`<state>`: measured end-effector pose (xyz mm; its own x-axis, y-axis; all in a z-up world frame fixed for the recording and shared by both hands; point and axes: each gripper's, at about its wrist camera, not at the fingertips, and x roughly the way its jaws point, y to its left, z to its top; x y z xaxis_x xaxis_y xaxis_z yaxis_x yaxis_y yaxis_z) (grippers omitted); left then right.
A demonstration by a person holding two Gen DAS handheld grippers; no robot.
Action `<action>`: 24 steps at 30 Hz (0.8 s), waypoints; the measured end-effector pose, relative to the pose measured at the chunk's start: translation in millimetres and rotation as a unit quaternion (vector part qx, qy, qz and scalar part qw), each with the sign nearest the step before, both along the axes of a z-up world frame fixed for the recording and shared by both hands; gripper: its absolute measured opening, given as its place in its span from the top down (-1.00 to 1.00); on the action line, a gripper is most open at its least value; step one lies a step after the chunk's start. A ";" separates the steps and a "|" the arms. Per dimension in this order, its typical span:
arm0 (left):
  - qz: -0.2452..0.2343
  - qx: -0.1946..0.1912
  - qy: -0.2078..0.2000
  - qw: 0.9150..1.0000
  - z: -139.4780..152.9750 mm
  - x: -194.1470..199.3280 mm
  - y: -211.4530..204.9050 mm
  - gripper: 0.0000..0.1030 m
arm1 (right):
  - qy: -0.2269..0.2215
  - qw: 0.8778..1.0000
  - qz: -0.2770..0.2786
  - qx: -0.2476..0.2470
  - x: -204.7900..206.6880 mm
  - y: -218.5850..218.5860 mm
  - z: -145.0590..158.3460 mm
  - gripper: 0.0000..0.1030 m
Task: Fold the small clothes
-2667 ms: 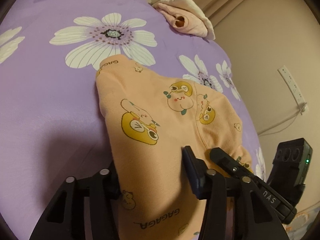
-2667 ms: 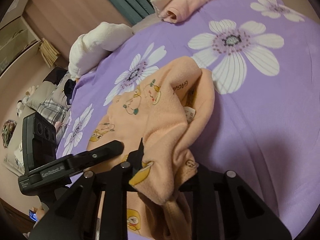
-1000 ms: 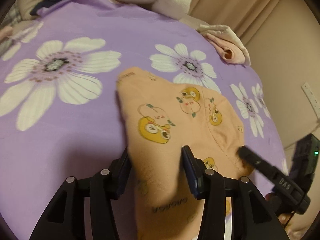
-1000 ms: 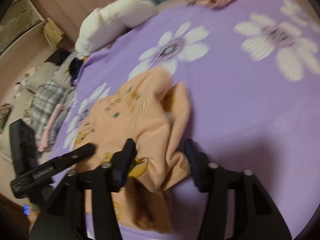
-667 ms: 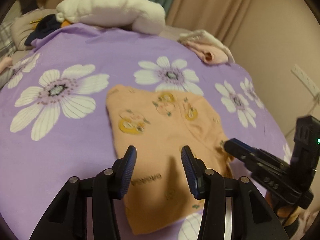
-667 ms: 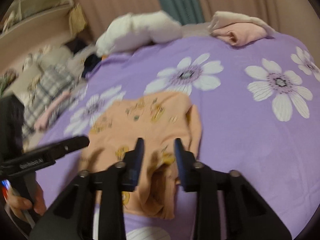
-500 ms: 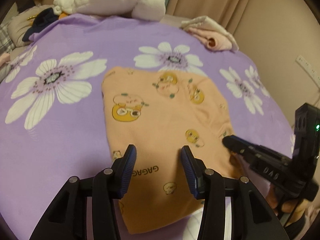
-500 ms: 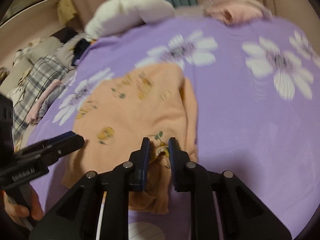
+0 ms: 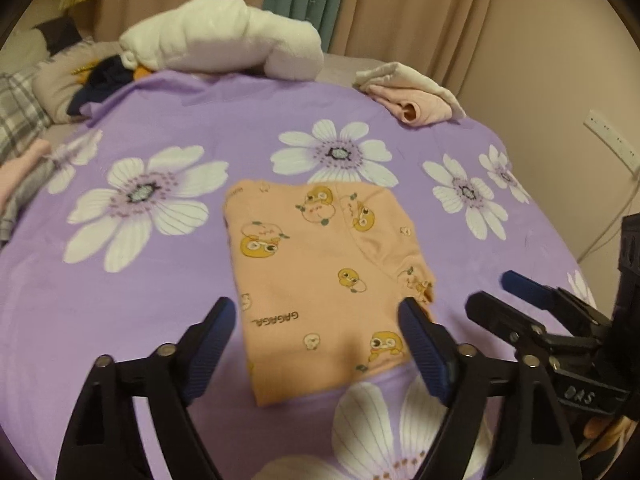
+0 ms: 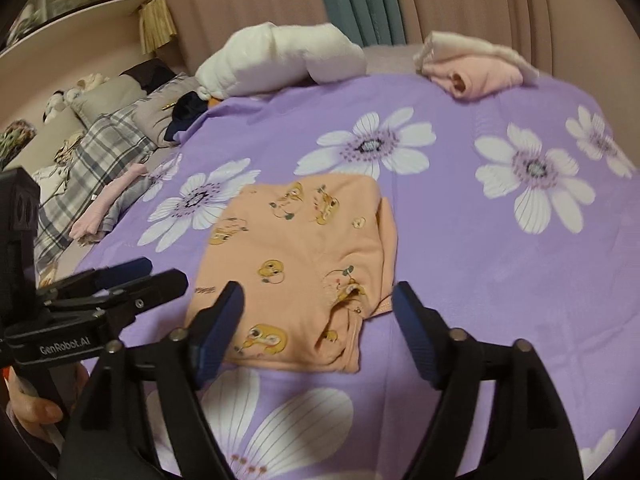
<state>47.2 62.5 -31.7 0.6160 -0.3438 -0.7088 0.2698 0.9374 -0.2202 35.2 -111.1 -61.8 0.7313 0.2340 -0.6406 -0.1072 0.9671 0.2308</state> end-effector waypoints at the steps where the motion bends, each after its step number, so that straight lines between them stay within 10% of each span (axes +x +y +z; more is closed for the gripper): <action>1: 0.005 0.001 -0.003 1.000 4.8 -4.1 1.8 -0.77 | -0.002 1.000 -0.002 -0.004 -4.3 0.9 4.0 -0.72; 6: 0.031 0.013 -0.002 0.999 17.4 -15.3 8.2 -0.94 | -0.014 1.000 0.001 -0.007 -22.0 3.1 19.6 -0.99; 24: 0.072 0.053 0.024 0.996 17.9 -38.0 18.1 -0.97 | -0.004 0.999 0.011 -0.042 -40.5 30.0 23.4 -1.00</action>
